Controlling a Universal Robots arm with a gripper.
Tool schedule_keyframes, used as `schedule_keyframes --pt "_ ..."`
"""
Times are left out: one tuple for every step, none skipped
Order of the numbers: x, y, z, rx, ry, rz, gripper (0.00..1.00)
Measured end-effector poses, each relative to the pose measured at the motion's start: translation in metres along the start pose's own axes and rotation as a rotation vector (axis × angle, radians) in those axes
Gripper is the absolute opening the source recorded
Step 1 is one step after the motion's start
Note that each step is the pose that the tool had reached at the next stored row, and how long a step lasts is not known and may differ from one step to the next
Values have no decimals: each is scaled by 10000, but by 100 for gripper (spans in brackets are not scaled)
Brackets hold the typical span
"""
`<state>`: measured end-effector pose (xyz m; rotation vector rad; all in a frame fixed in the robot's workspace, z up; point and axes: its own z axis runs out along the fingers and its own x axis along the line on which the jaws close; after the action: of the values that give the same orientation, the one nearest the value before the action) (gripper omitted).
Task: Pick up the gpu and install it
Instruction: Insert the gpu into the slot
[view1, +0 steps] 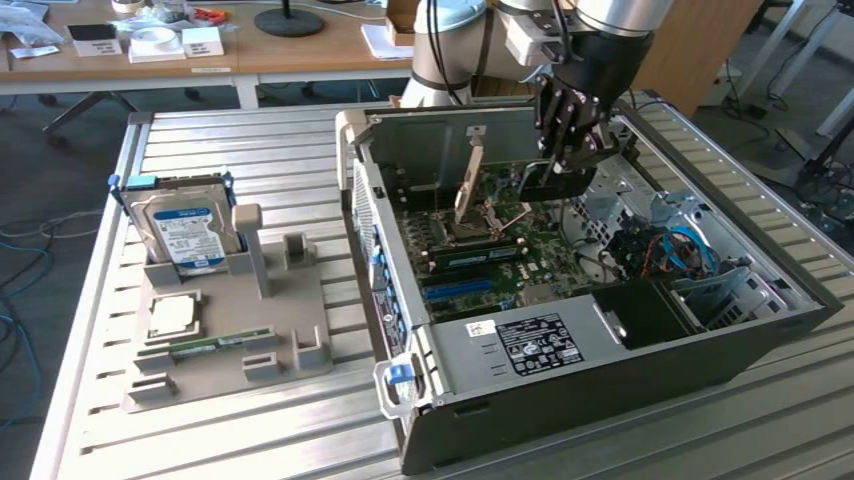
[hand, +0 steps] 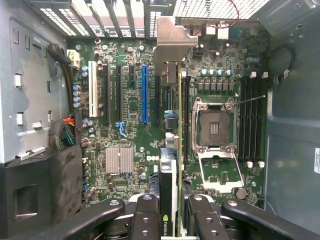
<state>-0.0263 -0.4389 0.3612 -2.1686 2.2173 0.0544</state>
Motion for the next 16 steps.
schedule_keyframes --pt "0 0 4 0 -2 0 26" --pt "0 0 11 1 -5 0 26" --pt "1 0 18 1 -2 0 26" --pt "1 0 19 0 0 0 26" --pt "1 0 19 -1 0 0 26" --pt "1 0 19 0 0 0 26" --pt "1 0 20 0 0 0 26" --pt "1 0 19 0 1 0 26" --pt "1 0 24 1 -2 0 26" --pt "1 0 31 1 -4 0 26" --pt "2 0 36 1 -2 0 26" --pt "2 0 35 0 0 0 26" --pt "2 0 35 -1 0 0 26" --pt "2 0 35 -1 0 0 26" --pt "2 0 35 0 0 0 26" --pt "2 0 35 0 0 -1 26"
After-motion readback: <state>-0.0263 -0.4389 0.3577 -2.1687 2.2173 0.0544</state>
